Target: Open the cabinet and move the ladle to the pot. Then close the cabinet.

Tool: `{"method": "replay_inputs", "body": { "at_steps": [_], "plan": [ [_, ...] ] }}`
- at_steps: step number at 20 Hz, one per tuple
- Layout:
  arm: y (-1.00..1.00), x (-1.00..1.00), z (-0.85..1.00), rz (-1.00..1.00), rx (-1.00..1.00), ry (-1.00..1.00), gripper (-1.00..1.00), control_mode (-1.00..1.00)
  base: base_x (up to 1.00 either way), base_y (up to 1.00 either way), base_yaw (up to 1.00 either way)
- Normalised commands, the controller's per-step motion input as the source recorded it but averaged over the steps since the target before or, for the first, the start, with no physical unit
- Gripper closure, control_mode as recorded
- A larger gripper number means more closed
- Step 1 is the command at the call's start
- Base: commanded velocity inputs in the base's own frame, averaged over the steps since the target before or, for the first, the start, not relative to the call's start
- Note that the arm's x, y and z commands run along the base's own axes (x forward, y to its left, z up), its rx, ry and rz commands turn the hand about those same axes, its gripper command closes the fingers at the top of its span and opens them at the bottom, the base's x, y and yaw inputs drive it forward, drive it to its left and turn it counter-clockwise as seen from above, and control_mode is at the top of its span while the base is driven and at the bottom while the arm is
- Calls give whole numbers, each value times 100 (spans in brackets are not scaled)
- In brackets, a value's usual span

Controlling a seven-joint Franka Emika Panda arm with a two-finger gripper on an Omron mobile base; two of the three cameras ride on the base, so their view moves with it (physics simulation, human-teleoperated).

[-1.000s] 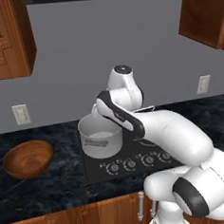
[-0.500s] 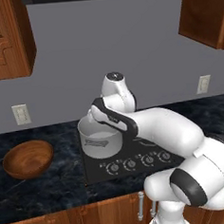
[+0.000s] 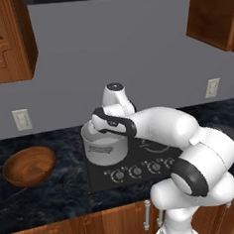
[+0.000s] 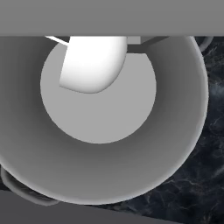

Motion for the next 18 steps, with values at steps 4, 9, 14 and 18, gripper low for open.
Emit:
{"method": "replay_inputs", "body": {
  "at_steps": [4,9,14,18],
  "plan": [
    [9,11,-26,0,0,3,100,-100,0,0,0],
    [2,25,-24,0,0,1,100,-100,0,0,0],
    [2,51,-26,2,0,4,100,-100,0,0,0],
    [7,46,-28,3,0,4,100,-100,0,0,0]
  ]
}}
